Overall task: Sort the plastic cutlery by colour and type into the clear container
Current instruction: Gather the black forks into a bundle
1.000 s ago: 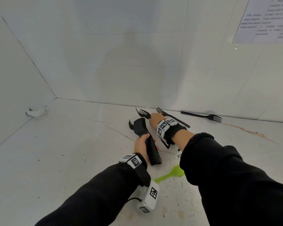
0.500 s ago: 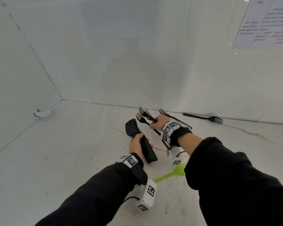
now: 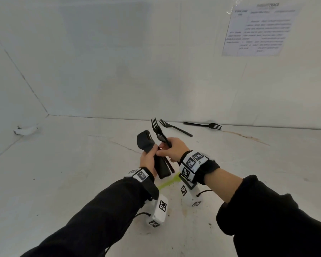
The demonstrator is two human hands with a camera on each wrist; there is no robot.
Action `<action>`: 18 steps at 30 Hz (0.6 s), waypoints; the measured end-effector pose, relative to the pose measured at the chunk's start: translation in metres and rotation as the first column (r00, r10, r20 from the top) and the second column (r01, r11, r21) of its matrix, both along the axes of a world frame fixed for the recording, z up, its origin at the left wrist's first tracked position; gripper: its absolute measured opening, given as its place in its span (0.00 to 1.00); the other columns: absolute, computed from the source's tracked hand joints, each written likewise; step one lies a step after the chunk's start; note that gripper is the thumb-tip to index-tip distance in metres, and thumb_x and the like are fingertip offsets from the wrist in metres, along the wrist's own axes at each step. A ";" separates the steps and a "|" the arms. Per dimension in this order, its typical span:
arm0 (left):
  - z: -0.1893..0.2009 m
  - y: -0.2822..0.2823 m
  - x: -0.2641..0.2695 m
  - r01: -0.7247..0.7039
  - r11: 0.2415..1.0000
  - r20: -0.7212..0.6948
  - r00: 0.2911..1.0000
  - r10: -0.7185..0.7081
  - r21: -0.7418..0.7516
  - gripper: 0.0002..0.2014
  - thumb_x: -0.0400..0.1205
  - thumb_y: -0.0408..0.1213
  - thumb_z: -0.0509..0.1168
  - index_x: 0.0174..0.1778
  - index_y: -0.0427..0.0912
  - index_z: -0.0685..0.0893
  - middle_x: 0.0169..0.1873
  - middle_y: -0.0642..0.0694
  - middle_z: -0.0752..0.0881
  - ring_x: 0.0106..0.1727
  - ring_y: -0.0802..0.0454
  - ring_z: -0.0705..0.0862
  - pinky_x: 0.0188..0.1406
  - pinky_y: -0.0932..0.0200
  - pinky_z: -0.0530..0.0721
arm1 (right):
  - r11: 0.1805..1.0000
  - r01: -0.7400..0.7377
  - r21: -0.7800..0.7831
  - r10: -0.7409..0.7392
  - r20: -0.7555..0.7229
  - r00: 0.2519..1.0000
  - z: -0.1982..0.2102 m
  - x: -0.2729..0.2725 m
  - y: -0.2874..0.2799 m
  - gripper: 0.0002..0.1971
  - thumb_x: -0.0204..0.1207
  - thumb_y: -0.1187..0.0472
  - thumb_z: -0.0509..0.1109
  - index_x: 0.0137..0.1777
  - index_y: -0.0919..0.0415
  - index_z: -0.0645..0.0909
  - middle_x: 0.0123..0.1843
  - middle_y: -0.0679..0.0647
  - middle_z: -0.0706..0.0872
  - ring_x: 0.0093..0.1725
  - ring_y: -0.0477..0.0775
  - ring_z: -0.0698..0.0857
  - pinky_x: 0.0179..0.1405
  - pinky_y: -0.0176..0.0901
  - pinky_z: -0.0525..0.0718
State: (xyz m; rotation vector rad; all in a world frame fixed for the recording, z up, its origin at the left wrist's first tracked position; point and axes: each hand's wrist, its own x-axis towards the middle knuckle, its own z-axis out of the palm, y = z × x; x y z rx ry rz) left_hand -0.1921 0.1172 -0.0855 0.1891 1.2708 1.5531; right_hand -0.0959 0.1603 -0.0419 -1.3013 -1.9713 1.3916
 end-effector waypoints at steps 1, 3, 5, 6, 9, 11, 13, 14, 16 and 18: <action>0.000 -0.003 0.005 0.036 0.999 0.007 0.999 -0.036 0.004 0.19 0.84 0.40 0.61 0.68 0.34 0.77 0.53 0.36 0.85 0.46 0.45 0.85 0.40 0.52 0.83 | 1.000 0.017 0.000 -0.017 0.000 1.000 0.000 0.004 -0.003 0.10 0.69 0.61 0.76 0.41 0.55 0.76 0.32 0.45 0.76 0.27 0.43 0.74 0.23 0.33 0.70; 0.001 -0.009 0.013 0.096 0.995 0.003 0.995 -0.096 -0.012 0.20 0.83 0.44 0.61 0.66 0.35 0.78 0.53 0.36 0.85 0.45 0.46 0.84 0.40 0.53 0.83 | 1.000 0.024 -0.010 -0.024 0.012 1.000 0.001 0.012 -0.009 0.10 0.70 0.60 0.76 0.45 0.58 0.77 0.33 0.47 0.77 0.28 0.45 0.75 0.23 0.35 0.71; 0.000 -0.012 0.018 0.090 0.996 -0.013 0.996 -0.090 -0.010 0.21 0.81 0.44 0.64 0.65 0.35 0.80 0.56 0.34 0.85 0.50 0.42 0.85 0.46 0.51 0.85 | 0.999 -0.011 -0.032 0.012 0.032 0.999 0.003 0.018 -0.013 0.09 0.72 0.61 0.73 0.48 0.59 0.77 0.33 0.49 0.76 0.28 0.47 0.74 0.23 0.36 0.72; -0.001 -0.013 0.019 0.079 0.997 -0.029 0.996 -0.079 -0.004 0.20 0.80 0.44 0.65 0.63 0.35 0.81 0.57 0.32 0.85 0.52 0.40 0.85 0.49 0.49 0.85 | 0.998 -0.027 -0.059 0.028 0.023 0.999 0.004 0.020 -0.015 0.07 0.74 0.61 0.71 0.49 0.60 0.77 0.32 0.50 0.74 0.27 0.47 0.72 0.23 0.37 0.72; -0.002 -0.014 0.019 0.048 0.999 -0.116 0.992 -0.050 -0.024 0.11 0.80 0.39 0.67 0.52 0.36 0.82 0.40 0.37 0.82 0.41 0.45 0.81 0.46 0.50 0.82 | 0.983 0.022 -0.182 -0.037 -0.075 0.997 0.007 0.025 -0.020 0.03 0.80 0.64 0.61 0.51 0.60 0.76 0.32 0.51 0.70 0.25 0.47 0.68 0.23 0.37 0.69; -0.004 -0.015 0.018 0.056 0.998 -0.118 0.991 -0.061 -0.041 0.06 0.80 0.38 0.66 0.46 0.39 0.79 0.34 0.41 0.76 0.38 0.46 0.78 0.45 0.50 0.79 | 0.984 0.072 -0.166 -0.089 -0.097 0.991 0.006 0.028 -0.021 0.06 0.82 0.63 0.59 0.54 0.61 0.76 0.32 0.52 0.71 0.26 0.49 0.70 0.26 0.38 0.72; -0.004 -0.018 0.019 0.055 0.998 -0.116 0.992 -0.058 -0.027 0.06 0.80 0.38 0.66 0.46 0.39 0.79 0.35 0.41 0.76 0.38 0.46 0.77 0.46 0.50 0.80 | 0.991 0.091 -0.103 -0.100 -0.092 0.991 0.003 0.031 -0.024 0.09 0.81 0.62 0.62 0.58 0.64 0.78 0.32 0.52 0.77 0.30 0.51 0.76 0.35 0.43 0.80; -0.003 -0.020 0.021 0.054 0.998 -0.115 0.992 -0.055 -0.013 0.06 0.80 0.37 0.66 0.48 0.39 0.79 0.36 0.40 0.77 0.38 0.46 0.78 0.44 0.51 0.80 | 0.991 0.100 -0.087 -0.109 -0.104 0.989 0.001 0.032 -0.025 0.12 0.80 0.62 0.65 0.60 0.65 0.78 0.33 0.52 0.80 0.33 0.52 0.80 0.41 0.46 0.84; -0.002 -0.024 0.023 0.058 0.998 -0.109 0.992 -0.056 0.019 0.07 0.81 0.35 0.65 0.52 0.36 0.79 0.37 0.39 0.80 0.35 0.46 0.79 0.38 0.54 0.81 | 0.987 0.144 -0.065 -0.151 -0.136 0.979 -0.002 0.031 -0.030 0.18 0.76 0.59 0.71 0.65 0.62 0.78 0.35 0.50 0.84 0.40 0.52 0.85 0.52 0.51 0.87; -0.001 -0.026 0.025 0.065 0.997 -0.103 0.993 -0.060 0.049 0.10 0.81 0.33 0.64 0.57 0.35 0.80 0.38 0.39 0.82 0.35 0.46 0.80 0.35 0.55 0.80 | 0.982 0.188 -0.035 -0.191 -0.145 0.971 -0.004 0.030 -0.035 0.19 0.73 0.57 0.74 0.62 0.60 0.79 0.40 0.50 0.86 0.45 0.53 0.87 0.58 0.53 0.86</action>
